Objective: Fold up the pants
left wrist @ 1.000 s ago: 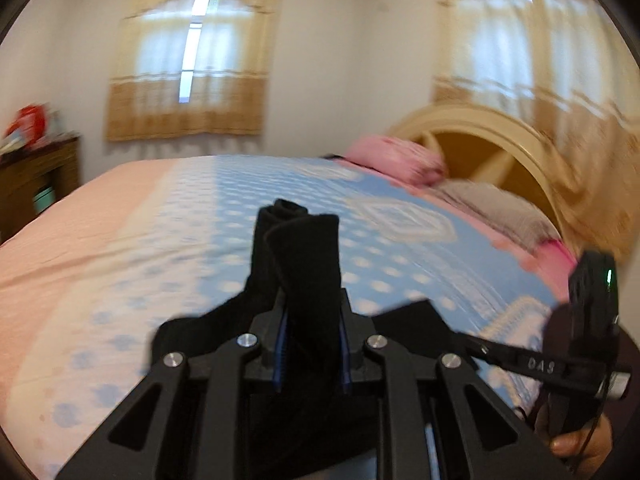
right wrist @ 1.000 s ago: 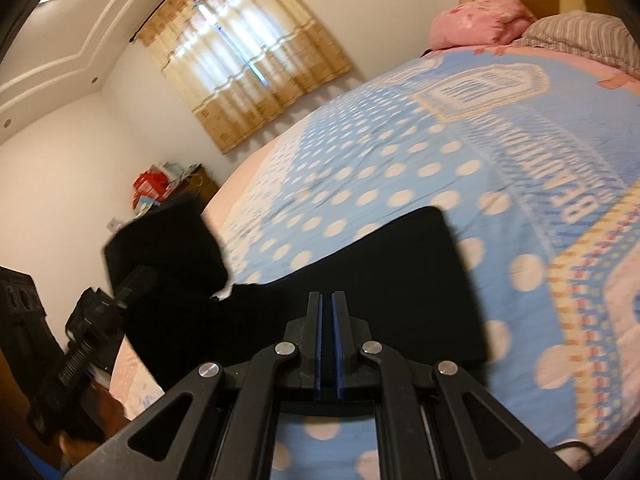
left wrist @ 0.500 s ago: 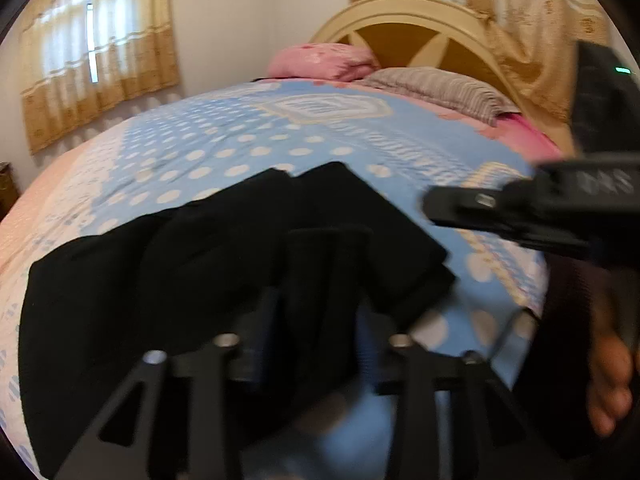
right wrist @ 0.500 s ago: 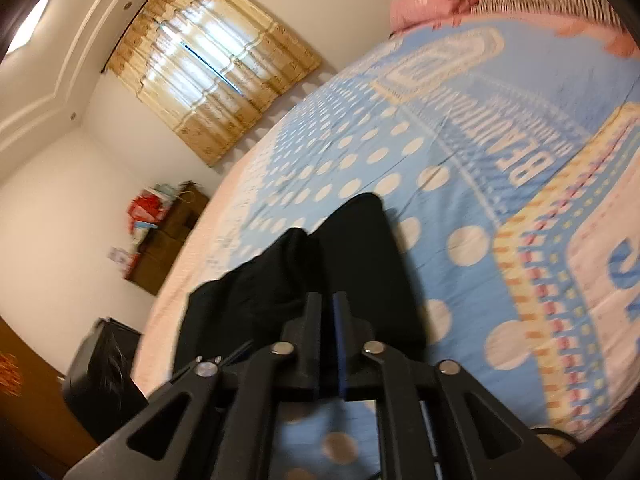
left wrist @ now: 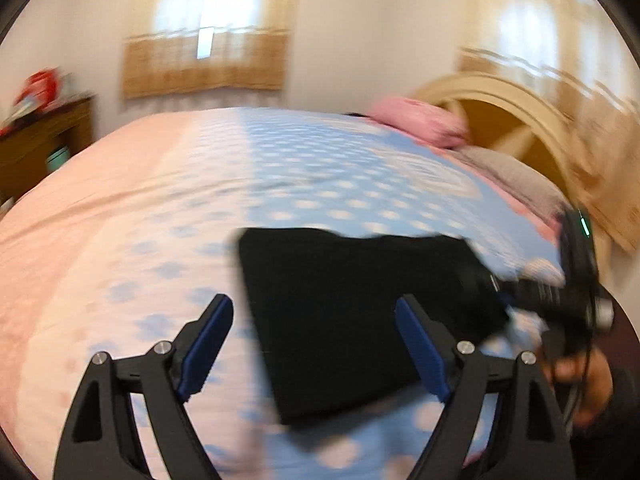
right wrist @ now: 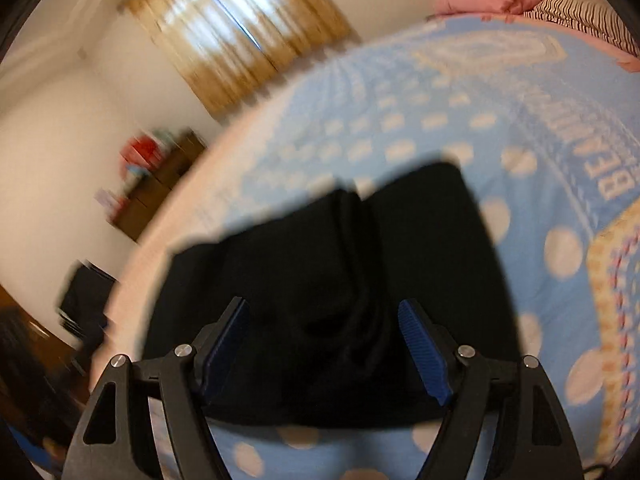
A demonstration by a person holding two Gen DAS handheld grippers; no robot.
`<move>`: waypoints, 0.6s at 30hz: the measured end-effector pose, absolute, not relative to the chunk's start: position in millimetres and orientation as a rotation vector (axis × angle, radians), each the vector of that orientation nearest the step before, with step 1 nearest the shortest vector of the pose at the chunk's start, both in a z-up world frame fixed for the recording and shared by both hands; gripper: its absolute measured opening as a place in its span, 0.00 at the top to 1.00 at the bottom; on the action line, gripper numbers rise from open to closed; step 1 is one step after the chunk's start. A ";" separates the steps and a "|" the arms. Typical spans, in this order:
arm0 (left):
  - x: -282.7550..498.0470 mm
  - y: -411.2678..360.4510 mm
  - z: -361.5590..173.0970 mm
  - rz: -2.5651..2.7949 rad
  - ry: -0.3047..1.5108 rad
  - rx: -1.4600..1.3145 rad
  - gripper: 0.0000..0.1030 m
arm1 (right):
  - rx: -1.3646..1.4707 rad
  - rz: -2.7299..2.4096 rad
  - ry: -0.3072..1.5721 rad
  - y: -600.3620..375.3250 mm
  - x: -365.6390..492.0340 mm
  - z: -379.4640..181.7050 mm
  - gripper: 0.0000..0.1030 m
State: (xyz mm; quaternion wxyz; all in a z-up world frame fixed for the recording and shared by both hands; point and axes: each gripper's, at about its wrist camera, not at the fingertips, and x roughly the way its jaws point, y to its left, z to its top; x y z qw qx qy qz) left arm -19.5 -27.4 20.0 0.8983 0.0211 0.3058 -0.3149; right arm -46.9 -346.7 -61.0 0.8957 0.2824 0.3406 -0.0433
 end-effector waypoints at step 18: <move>12.6 3.4 16.7 -0.504 0.681 -0.083 0.17 | 0.098 -0.167 0.609 -306.3 -72.0 8.6 0.81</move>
